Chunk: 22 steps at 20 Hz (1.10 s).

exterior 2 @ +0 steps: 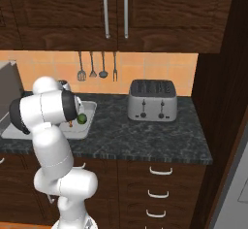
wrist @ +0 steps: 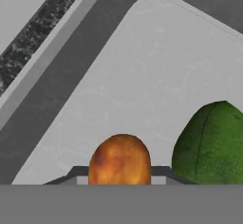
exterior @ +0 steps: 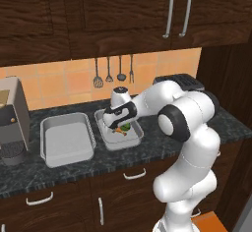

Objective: Place one avocado and one chicken drumstick in each tupperware on the nearby counter, to pack two identical lunches.

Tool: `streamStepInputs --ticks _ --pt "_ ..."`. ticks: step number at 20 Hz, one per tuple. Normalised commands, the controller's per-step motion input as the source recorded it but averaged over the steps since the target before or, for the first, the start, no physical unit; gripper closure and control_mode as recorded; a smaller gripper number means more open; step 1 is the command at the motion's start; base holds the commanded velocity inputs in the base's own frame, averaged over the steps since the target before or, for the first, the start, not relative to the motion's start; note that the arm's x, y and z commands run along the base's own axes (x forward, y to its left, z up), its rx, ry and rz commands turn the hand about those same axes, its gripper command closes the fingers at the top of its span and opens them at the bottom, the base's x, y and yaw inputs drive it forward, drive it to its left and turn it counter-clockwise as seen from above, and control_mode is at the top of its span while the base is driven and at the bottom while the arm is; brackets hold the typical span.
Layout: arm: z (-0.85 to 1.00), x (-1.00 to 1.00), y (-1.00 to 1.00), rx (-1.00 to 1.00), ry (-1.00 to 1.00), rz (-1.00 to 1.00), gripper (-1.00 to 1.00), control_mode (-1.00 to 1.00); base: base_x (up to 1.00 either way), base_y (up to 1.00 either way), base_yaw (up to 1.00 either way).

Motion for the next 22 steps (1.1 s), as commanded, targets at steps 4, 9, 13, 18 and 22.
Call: streamStepInputs --ticks 4,9,13,18,22 --pt "-0.09 0.11 0.12 0.00 0.00 0.00 -1.00 -1.00 0.00 0.00 0.00" --pt "0.01 0.02 0.01 0.00 0.02 0.00 -1.00 -1.00 0.00 0.00 0.00" --pt "0.08 0.00 0.00 0.00 0.08 -0.02 -1.00 -1.00 0.00 0.00 0.00" --pt "0.60 0.00 0.00 0.00 0.02 -0.02 -1.00 -1.00 0.00 0.00 0.00" --pt "0.63 -0.41 -0.16 0.01 0.00 -0.07 -1.00 -1.00 0.00 0.00 0.00"
